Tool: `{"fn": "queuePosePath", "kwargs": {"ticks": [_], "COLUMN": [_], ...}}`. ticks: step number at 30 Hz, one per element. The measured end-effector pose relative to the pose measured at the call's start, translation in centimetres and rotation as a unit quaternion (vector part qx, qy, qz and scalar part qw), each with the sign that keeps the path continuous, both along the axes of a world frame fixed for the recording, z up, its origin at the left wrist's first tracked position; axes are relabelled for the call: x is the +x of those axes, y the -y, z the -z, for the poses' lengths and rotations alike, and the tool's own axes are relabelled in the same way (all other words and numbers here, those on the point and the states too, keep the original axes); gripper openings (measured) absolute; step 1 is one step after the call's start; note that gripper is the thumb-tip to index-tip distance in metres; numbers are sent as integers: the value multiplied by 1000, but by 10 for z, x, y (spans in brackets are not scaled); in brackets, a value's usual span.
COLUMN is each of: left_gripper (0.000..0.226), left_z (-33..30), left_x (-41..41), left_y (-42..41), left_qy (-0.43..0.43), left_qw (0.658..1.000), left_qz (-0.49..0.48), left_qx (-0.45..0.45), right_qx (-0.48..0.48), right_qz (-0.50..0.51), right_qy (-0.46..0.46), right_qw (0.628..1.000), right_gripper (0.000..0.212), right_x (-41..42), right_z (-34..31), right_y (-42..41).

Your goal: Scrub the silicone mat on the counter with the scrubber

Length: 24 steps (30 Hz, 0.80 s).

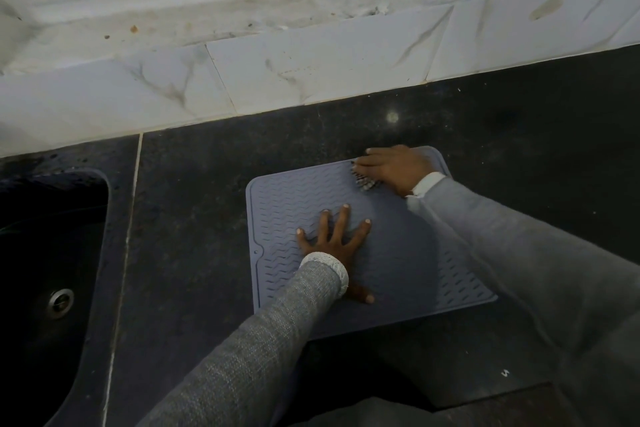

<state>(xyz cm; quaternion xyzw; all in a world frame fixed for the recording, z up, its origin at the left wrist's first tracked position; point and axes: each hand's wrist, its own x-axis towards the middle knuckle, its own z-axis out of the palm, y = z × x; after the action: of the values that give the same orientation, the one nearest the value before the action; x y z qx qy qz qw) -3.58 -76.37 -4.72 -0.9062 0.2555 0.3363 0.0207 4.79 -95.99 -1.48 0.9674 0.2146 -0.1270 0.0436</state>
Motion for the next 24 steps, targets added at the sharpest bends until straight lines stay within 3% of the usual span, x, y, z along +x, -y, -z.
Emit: {"fn": "queuePosePath", "kwargs": {"ticks": [4,8,13,18,24], "left_gripper": [136,136,137,137,139], "left_z": [2,4,2,0,0], "left_x": [1,1,0,1,2], "left_y": [0,-1,0,2,2], "left_qy": [-2,7,11,6,0], "left_qw": [1000,1000,1000,1000,1000], "left_qz": [3,2,2,6,1], "left_qx": [2,-5,1,11,4], "right_qx": [42,27,120,137,173], "right_qz": [5,45,142,135,178], "right_qy": [-45,-39,-36,-72,-92], "right_qw": [998,998,982,979,964], "right_gripper": [44,56,40,44,42], "right_x": [-2,-12,-7,2,-4], "right_z": [19,10,1,15,14], "right_y": [-6,39,30,-21,31]}}
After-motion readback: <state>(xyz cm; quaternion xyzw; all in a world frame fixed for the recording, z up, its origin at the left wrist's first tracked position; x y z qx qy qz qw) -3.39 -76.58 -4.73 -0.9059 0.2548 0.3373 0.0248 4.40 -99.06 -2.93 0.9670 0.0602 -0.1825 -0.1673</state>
